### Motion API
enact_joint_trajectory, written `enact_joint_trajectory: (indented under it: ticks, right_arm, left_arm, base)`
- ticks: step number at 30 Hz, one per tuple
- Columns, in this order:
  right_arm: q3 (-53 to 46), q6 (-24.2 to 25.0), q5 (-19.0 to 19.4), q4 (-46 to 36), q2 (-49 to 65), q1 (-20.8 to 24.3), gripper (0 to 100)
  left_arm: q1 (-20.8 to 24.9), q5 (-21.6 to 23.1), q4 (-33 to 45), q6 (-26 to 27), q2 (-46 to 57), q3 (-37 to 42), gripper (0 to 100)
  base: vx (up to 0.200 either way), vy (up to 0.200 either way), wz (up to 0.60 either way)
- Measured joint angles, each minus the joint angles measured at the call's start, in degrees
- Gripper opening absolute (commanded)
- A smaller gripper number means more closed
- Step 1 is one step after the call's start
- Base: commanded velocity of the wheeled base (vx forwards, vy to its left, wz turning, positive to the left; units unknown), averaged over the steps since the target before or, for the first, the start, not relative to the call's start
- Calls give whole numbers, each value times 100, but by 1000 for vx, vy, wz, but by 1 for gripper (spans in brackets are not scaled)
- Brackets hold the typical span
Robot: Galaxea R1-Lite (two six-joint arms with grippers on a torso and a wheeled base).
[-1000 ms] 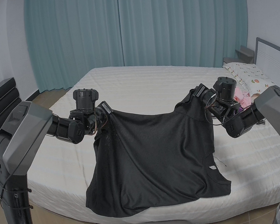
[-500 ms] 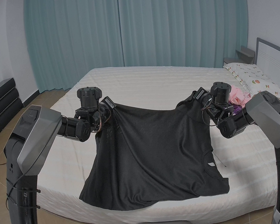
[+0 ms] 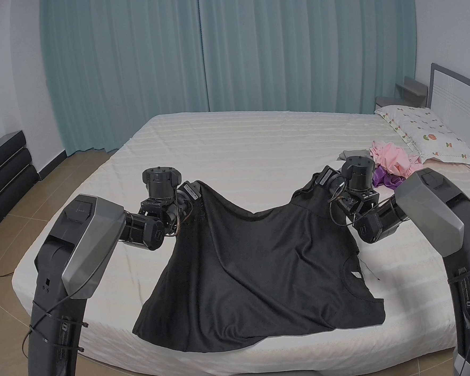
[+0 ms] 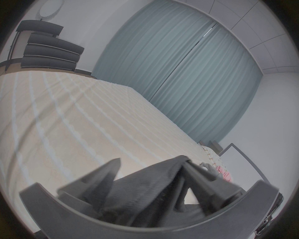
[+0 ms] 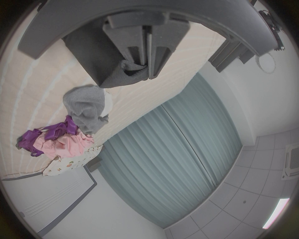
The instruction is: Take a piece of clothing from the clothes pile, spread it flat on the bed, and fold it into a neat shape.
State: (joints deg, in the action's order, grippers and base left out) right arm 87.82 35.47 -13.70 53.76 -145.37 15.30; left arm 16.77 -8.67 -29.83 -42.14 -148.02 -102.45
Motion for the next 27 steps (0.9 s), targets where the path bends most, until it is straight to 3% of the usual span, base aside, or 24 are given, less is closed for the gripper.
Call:
enact_joint_trajectory:
  ticks: [1,9,18,24,27]
  right_arm:
    - [32,-26,18,-15,-79,0,100]
    - [289,-56,62,56,-542,13,100]
    - [829,18,-551,190,-750,-183,100]
    - [591,27,-573,90,-789,-295,100]
    - [311,55,-503,10,-752,-336,100]
  left_arm:
    - [0,-11,0,0,-66,-33,100]
    - [-21,-69,-5,2,-407,-177,100]
    - [-226,-802,2,62,-640,-585,100]
    - [-368,-797,528,104,-691,-555,100]
    - [-410,-542,848,112,-546,-310,100]
  base:
    - [0,0,0]
    - [0,0,0]
    - [0,0,0]
    - [0,0,0]
    - [0,0,0]
